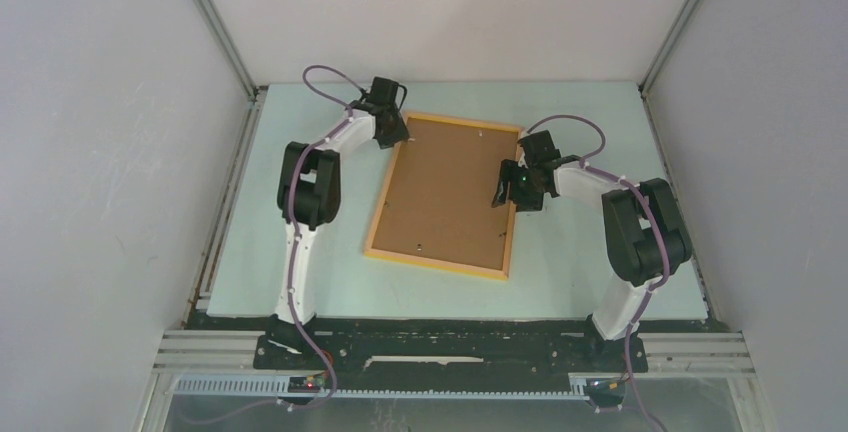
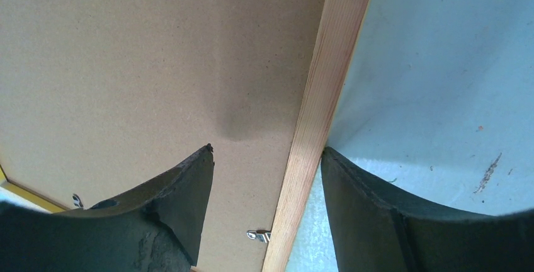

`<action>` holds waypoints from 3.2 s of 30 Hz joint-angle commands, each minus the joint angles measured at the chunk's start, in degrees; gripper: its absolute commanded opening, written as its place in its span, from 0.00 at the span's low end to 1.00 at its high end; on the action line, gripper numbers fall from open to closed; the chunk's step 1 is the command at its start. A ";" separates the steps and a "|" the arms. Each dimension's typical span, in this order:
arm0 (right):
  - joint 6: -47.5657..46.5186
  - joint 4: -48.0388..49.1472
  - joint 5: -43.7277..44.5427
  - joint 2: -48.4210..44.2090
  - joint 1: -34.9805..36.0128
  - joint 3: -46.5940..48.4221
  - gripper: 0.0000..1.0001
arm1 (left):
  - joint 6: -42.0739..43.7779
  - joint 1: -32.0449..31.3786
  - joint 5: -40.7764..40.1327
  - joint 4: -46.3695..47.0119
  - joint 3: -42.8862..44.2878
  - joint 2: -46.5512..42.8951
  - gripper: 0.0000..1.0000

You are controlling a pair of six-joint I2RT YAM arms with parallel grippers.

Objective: Put the photo into the frame

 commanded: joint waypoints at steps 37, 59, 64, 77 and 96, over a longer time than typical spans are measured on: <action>6.60 -1.52 2.05 -2.05 2.01 -6.73 0.20 | -55.25 -10.72 1.68 2.27 -81.55 -77.86 1.00; 8.68 1.04 -5.10 -20.83 23.71 -20.57 0.38 | -3.50 0.17 -2.73 10.43 -51.81 -33.54 0.86; 3.68 -2.51 -6.28 -24.95 22.52 -15.48 0.76 | 4.06 2.03 3.01 16.89 -54.79 -38.65 0.99; 2.62 -0.85 6.47 -7.77 -8.44 7.96 0.92 | -1.97 1.77 9.37 21.45 -59.91 -40.47 1.00; 11.61 9.87 -8.87 -4.66 -21.25 -8.96 0.69 | 4.75 0.16 14.38 14.64 -42.09 -28.12 1.00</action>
